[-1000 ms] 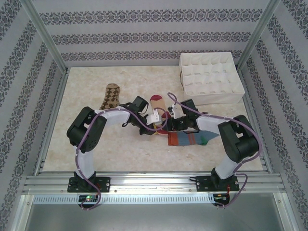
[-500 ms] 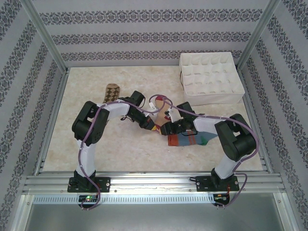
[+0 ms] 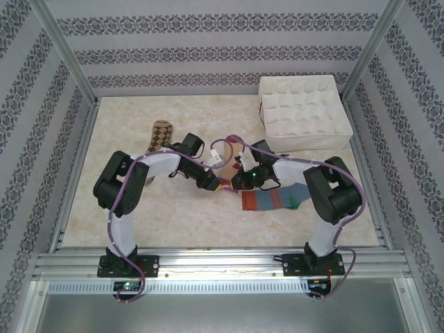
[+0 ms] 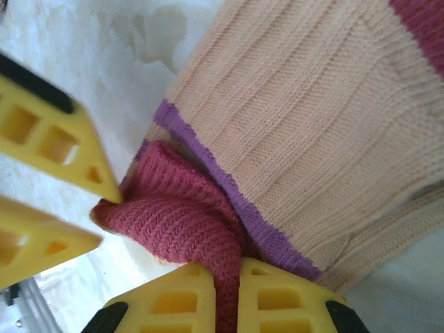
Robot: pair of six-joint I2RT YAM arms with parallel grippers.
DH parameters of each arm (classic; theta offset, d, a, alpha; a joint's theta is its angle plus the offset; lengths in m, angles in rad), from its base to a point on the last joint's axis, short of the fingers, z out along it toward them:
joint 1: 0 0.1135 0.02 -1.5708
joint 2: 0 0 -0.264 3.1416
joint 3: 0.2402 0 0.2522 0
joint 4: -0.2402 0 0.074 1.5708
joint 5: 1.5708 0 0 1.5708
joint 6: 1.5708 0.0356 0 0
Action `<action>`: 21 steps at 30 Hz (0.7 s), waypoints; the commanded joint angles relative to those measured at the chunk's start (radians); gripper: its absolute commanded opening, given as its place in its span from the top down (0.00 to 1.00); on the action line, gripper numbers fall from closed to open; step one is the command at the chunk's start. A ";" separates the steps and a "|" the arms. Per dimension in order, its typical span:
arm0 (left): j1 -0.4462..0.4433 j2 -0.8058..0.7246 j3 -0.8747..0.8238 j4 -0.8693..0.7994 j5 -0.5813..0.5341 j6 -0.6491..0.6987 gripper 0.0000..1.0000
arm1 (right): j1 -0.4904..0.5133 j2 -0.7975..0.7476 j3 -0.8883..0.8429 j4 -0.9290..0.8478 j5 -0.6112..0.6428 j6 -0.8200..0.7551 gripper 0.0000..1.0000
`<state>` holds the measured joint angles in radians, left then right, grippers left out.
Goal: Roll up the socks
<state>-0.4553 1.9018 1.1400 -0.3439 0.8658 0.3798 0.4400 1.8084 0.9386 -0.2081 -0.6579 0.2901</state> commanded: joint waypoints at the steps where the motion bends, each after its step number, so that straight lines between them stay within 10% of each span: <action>1: 0.009 -0.088 -0.087 0.193 -0.009 0.036 0.66 | -0.013 0.072 0.017 -0.136 0.077 0.024 0.92; 8: -0.009 -0.180 -0.259 0.564 -0.064 -0.020 0.65 | -0.017 0.120 0.084 -0.227 0.072 0.035 0.91; 21: -0.065 -0.137 -0.306 0.660 -0.099 -0.016 0.69 | -0.014 0.133 0.087 -0.272 -0.099 0.044 0.91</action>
<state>-0.4969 1.7695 0.8742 0.2241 0.7715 0.3649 0.4252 1.8992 1.0702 -0.3977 -0.7403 0.3161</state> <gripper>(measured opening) 0.308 0.103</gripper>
